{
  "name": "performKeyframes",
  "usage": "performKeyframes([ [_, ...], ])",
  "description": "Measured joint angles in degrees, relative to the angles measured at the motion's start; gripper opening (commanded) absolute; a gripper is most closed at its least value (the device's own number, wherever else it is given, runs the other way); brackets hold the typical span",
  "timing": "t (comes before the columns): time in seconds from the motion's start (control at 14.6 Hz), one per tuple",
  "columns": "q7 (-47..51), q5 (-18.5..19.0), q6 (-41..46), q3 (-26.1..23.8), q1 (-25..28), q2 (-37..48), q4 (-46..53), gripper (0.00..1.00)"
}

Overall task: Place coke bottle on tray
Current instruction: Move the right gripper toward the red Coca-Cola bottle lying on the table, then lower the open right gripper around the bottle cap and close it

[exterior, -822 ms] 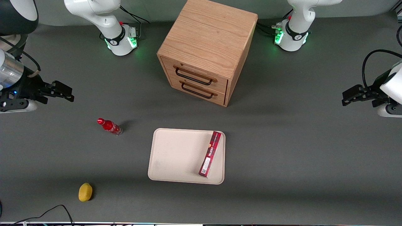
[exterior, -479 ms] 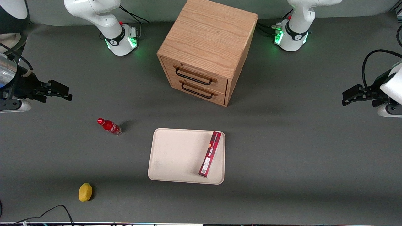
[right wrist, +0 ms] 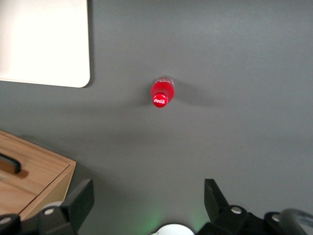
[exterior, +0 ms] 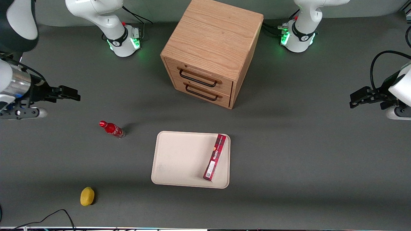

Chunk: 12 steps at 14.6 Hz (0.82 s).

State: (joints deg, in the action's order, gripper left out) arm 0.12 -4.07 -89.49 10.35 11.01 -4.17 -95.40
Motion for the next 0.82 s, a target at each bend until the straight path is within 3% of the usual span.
performKeyframes([
  [0.34, -0.95, 2.20, -20.75, -1.47, 0.09, 3.88, -20.17, 1.00],
  [0.62, -1.49, 3.76, -34.26, -1.87, 0.19, 3.66, -29.44, 0.99],
  [0.82, -1.56, 4.43, -39.45, -1.99, 0.45, 1.89, -31.56, 0.95],
])
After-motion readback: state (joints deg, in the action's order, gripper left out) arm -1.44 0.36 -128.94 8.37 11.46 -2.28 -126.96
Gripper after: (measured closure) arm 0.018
